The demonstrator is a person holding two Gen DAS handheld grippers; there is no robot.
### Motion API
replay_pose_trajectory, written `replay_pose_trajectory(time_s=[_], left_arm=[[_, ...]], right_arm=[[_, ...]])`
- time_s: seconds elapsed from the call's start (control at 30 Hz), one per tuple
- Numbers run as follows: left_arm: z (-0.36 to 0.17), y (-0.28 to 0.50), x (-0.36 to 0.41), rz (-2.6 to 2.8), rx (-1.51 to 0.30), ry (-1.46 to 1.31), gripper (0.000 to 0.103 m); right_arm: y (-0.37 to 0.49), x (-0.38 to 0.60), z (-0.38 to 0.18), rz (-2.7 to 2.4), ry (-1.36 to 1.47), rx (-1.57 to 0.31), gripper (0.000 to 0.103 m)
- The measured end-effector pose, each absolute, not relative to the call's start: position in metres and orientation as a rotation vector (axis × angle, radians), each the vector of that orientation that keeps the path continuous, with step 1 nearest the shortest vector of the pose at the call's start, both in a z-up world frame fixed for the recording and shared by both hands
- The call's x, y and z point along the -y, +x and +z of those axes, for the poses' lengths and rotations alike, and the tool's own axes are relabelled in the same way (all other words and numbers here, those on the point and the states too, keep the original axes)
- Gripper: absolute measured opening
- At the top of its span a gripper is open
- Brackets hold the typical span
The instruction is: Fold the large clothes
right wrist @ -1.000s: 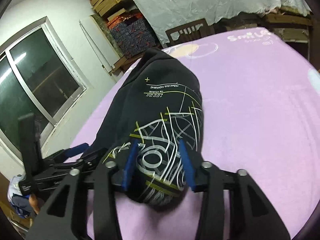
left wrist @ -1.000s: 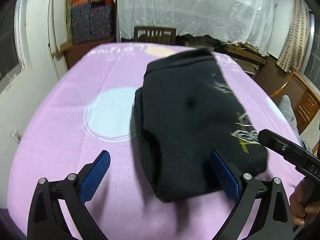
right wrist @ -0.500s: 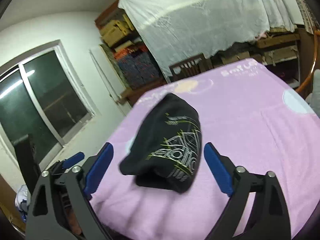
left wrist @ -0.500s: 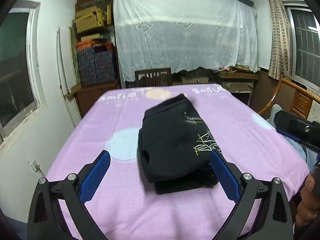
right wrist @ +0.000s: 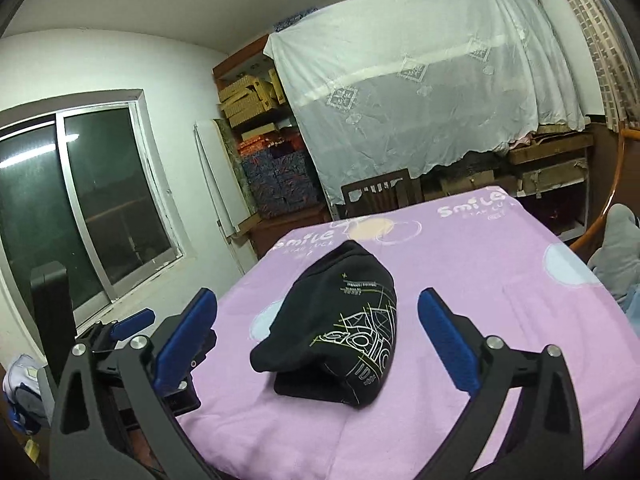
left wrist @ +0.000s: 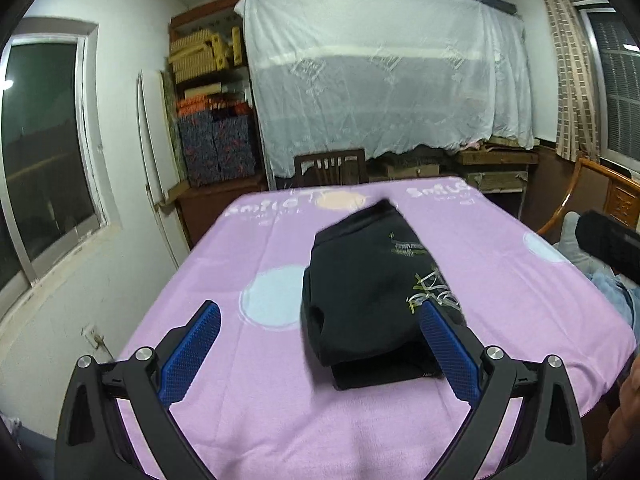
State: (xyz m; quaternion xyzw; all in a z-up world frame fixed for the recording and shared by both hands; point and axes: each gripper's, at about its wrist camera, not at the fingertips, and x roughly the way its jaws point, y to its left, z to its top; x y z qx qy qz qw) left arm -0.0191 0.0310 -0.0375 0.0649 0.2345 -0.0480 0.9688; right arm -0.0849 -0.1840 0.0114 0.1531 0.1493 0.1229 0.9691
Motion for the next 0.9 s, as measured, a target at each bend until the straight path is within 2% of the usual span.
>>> replay_pose_trajectory(time_s=[0.27, 0.43, 0.9], left_arm=[[-0.062, 0.004, -0.039, -0.122, -0.581, 0.058, 0.1], [-0.068, 0.003, -0.036, -0.083, -0.576, 0.083, 0.099], [-0.062, -0.006, -0.032, -0.079, -0.547, 0.096, 0.1]], right_arm=[[-0.047, 0.186, -0.032, 0.202, 0.321, -0.444, 0.098], [-0.033, 0.188, -0.052, 0.182, 0.327, -0.501, 0.098], [-0.036, 0.18, -0.05, 0.186, 0.277, -0.489, 0.098]])
